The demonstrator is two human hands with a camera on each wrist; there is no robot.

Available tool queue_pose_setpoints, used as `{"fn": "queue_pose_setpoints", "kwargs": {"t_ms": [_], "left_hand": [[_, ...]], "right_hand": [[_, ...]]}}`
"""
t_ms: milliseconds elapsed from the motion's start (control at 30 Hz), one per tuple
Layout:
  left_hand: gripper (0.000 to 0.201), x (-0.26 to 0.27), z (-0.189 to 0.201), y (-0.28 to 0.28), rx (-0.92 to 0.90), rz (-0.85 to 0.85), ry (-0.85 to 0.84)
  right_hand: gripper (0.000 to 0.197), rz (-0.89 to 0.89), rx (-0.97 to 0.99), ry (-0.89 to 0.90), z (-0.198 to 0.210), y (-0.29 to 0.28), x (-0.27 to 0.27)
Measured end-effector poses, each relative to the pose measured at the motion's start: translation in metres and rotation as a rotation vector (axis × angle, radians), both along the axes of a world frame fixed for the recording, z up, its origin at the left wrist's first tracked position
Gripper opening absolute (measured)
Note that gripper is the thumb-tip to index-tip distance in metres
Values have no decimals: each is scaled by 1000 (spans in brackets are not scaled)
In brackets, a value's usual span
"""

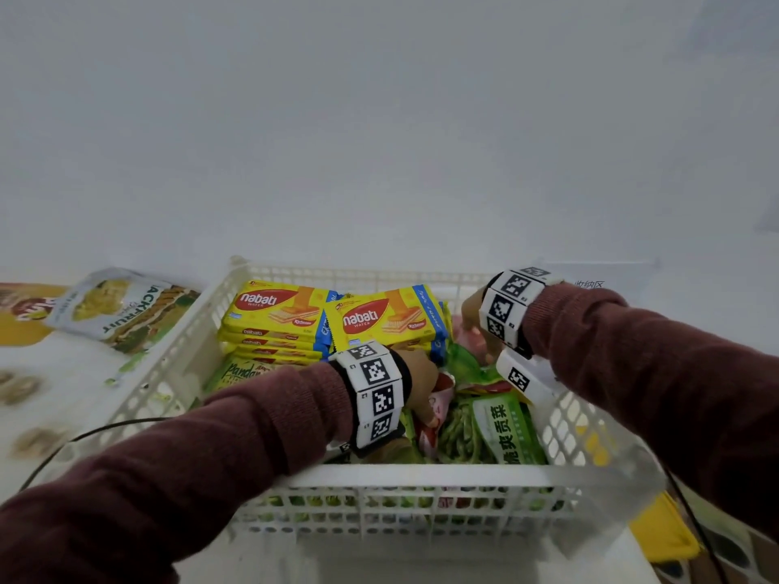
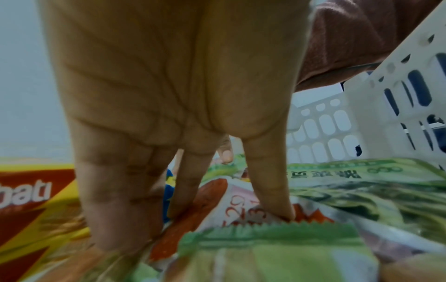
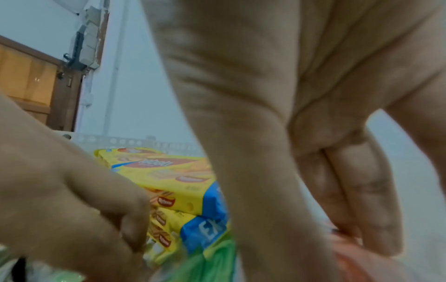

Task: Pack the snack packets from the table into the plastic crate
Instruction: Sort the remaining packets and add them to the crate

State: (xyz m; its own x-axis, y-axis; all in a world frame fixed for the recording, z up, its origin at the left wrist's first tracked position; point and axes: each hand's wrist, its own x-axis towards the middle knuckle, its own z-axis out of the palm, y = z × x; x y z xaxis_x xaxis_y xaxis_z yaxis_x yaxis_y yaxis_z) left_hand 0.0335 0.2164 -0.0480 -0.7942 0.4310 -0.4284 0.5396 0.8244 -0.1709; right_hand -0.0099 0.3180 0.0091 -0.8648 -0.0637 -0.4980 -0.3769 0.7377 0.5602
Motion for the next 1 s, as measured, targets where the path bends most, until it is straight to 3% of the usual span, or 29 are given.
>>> {"fn": "queue_pose_setpoints", "kwargs": {"t_ms": [67,267,367,467,600,700,833,1000], "left_hand": [[63,3,-1,2,-55,-39,28],[59,7,7,3,-83,-32,-33],[51,-3,11,-3,30,4,-104],[54,-10,22,-10,167,67,-129],[52,-14,60,-29,372,186,-102],[45,-12,93,-52,554,290,-69],[47,0,124,-87,674,426,20],[46,28,140,-136,736,615,119]], "right_hand": [[61,53,-21,66,-3,6,-1],[37,49,-48,-45,-8,7,-11],[54,98,-68,22,-4,16,-15],[57,116,-123,7,-3,21,-20],[74,79,-243,86,11,22,-21],[73,62,-318,104,31,17,-15],[67,181,-451,23,48,-13,12],[64,411,-593,-261,18,-60,41]]}}
